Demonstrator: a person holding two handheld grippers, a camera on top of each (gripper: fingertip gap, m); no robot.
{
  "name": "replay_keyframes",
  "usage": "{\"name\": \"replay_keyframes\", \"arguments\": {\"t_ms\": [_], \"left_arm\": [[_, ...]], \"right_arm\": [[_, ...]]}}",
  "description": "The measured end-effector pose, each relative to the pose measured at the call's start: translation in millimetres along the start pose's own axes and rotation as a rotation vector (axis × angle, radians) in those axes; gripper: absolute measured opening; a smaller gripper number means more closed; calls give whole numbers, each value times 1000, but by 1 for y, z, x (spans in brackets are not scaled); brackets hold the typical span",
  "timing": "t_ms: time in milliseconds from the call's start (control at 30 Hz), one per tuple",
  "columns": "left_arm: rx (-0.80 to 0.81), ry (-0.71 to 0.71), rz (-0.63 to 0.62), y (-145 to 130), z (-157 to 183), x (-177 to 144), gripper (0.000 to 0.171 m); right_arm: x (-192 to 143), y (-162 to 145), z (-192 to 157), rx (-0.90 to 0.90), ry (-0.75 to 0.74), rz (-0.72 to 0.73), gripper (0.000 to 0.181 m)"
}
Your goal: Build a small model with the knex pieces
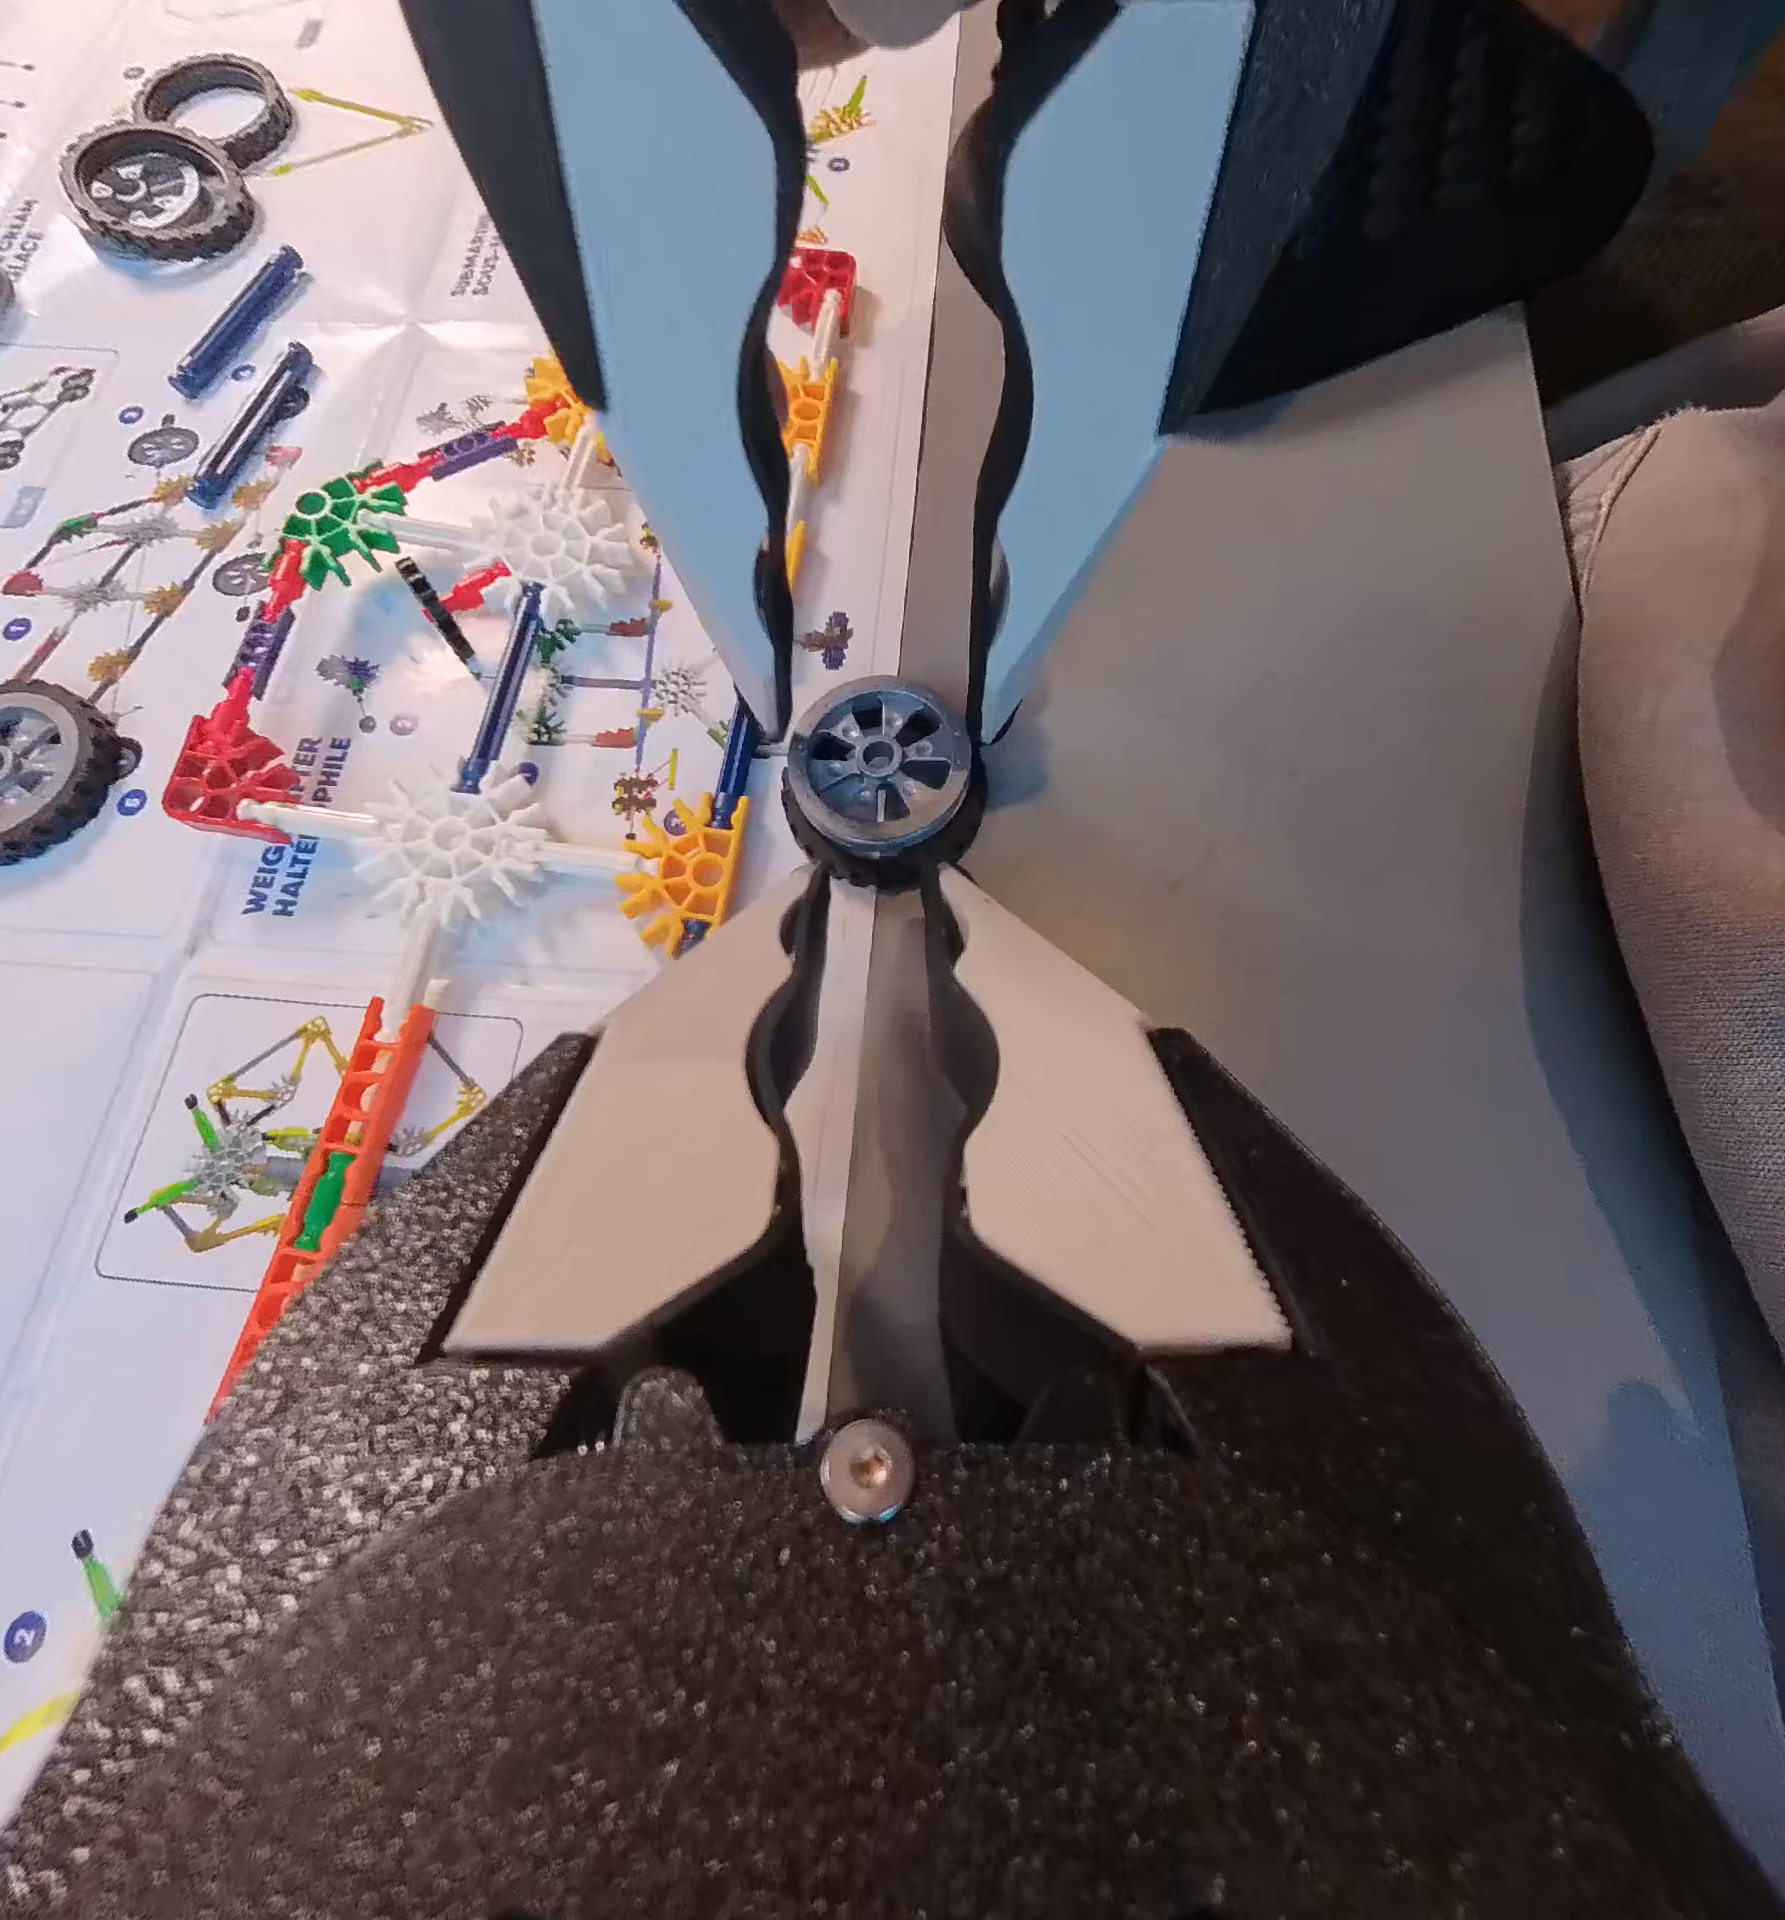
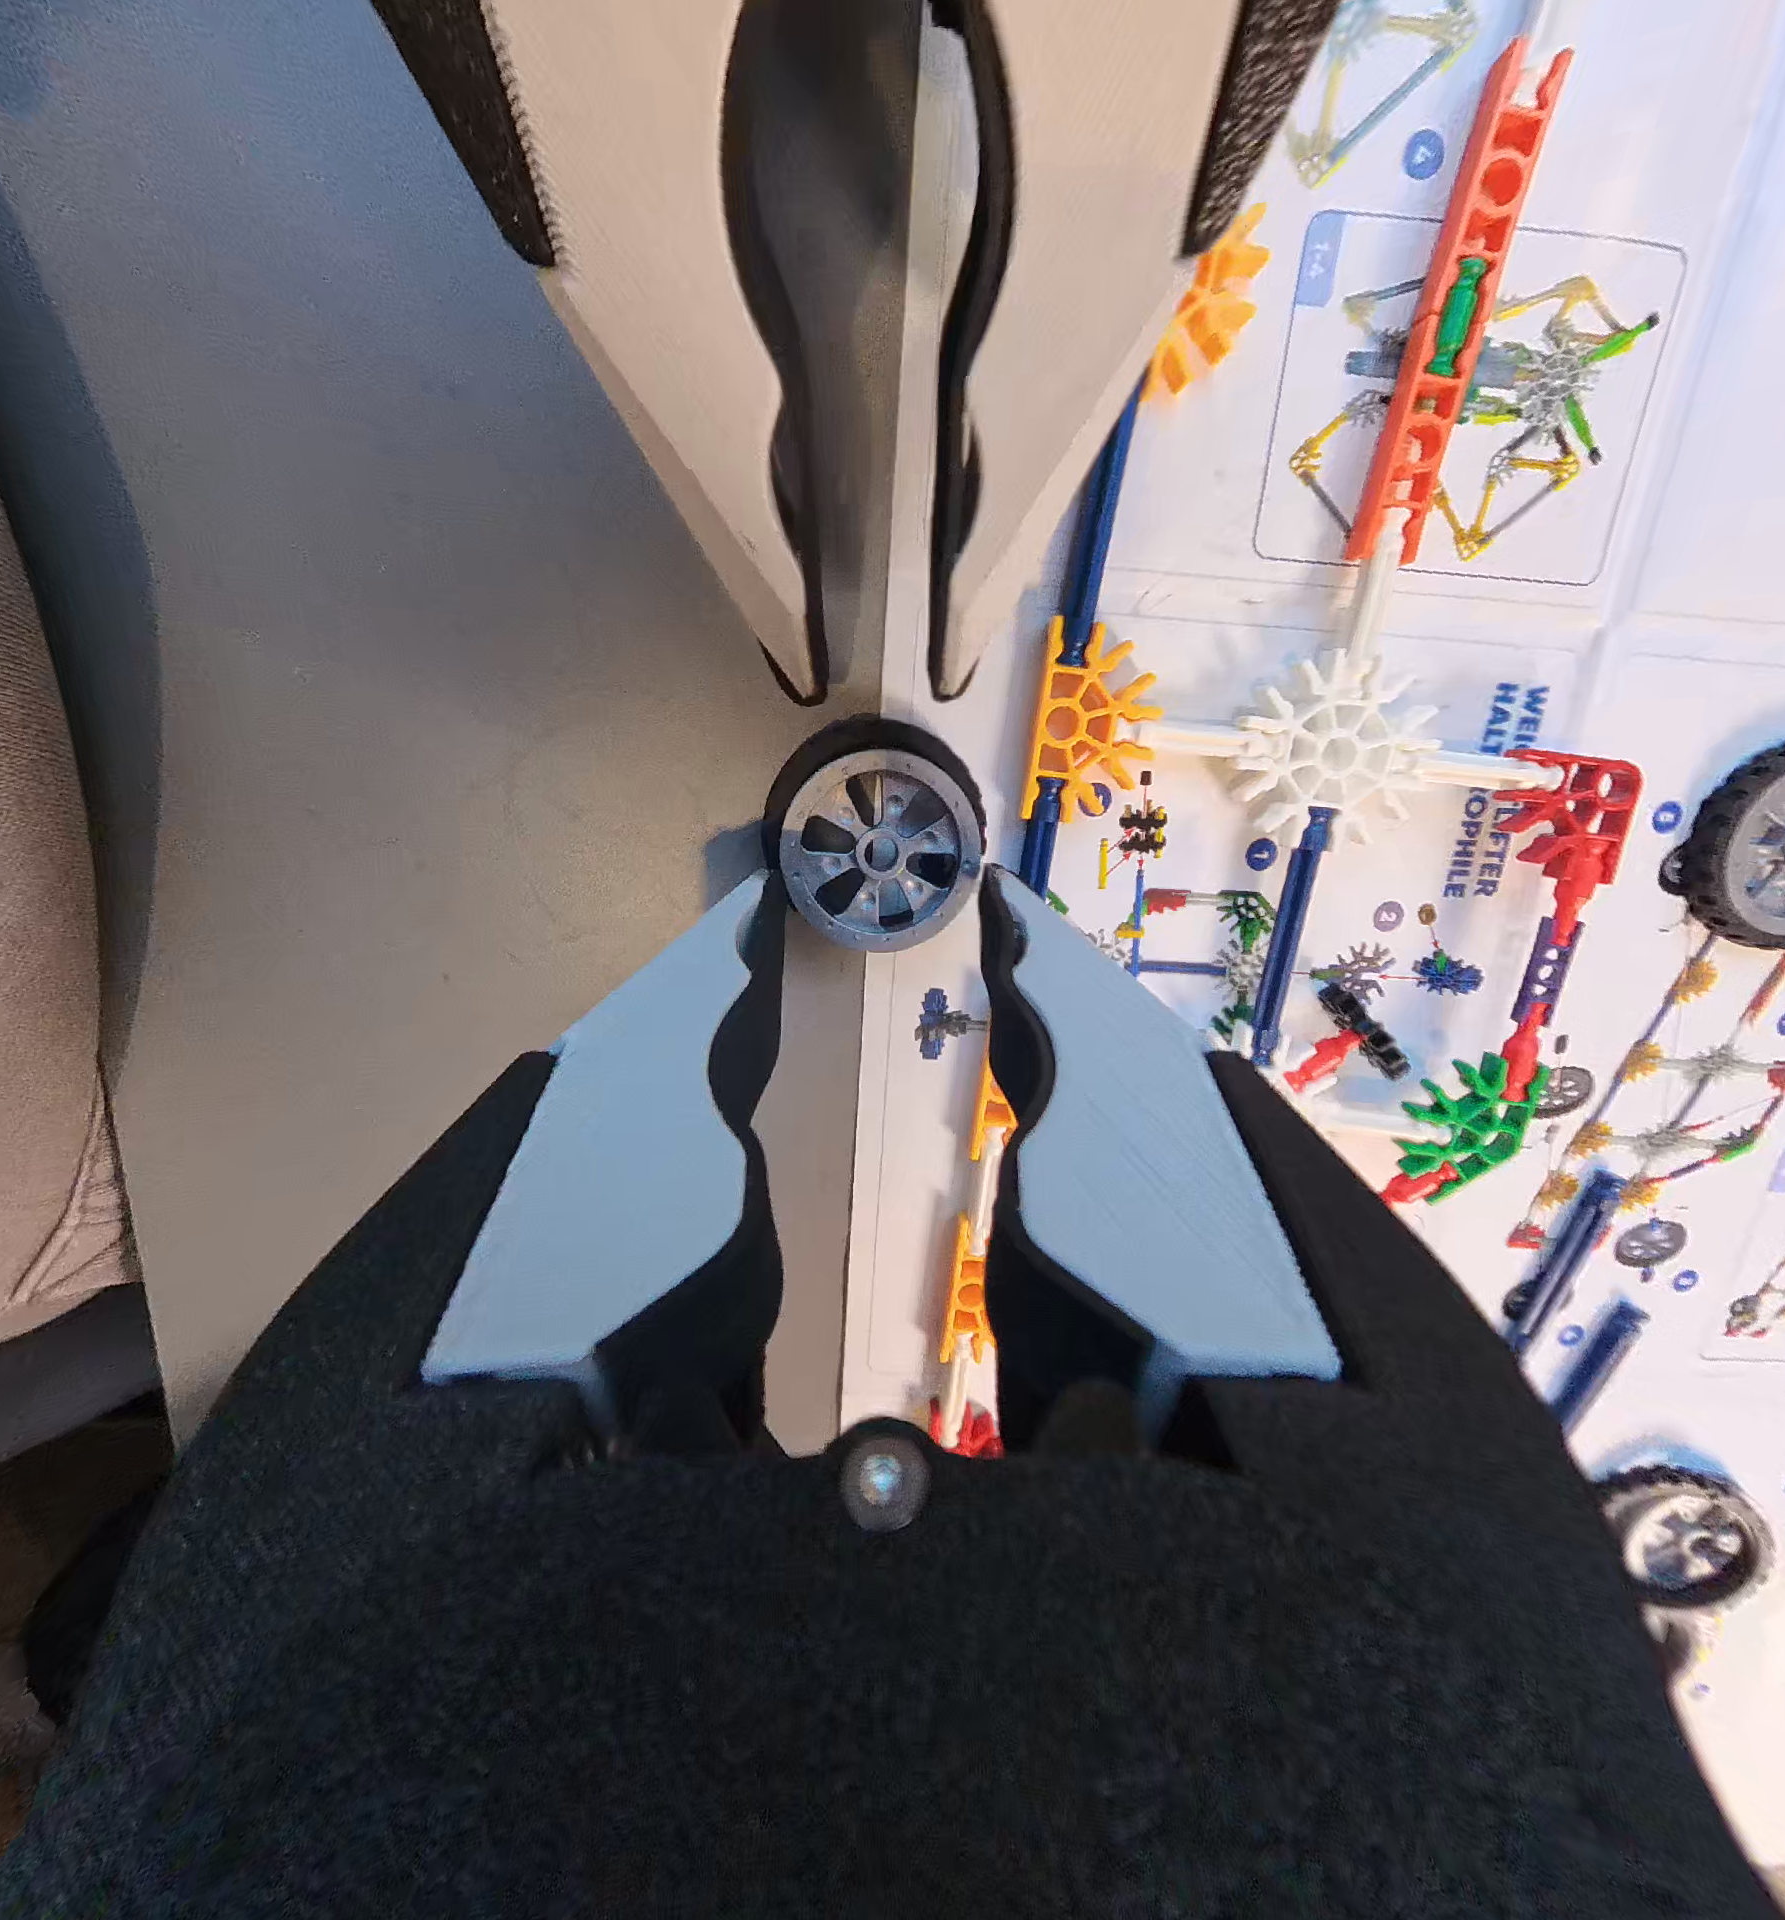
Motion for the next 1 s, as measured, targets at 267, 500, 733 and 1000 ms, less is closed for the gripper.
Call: {"name": "replay_keyframes", "arguments": {"t_ms": [267,500,733,1000], "left_arm": [[0,1,-15,-1,0,2,16],[-2,-3,-26,-3,0,2,16],[-7,-7,-41,-4,1,4,16],[-126,8,-17,1,-5,8,17]], "right_arm": [[-1,6,-3,62,56,121,21],[9,7,0,45,31,77,8],[11,11,0,-7,21,36,6],[12,6,1,40,-11,131,1]]}}
Point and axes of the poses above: each gripper's, where its closed fingertips meet, x out along the fingers, y out of its top, z = x × y across the jaws, the point moved 7 cm from there along -x, back along the fingers, and after that the axes turned 5 degrees about z, right-handed, at the moved point
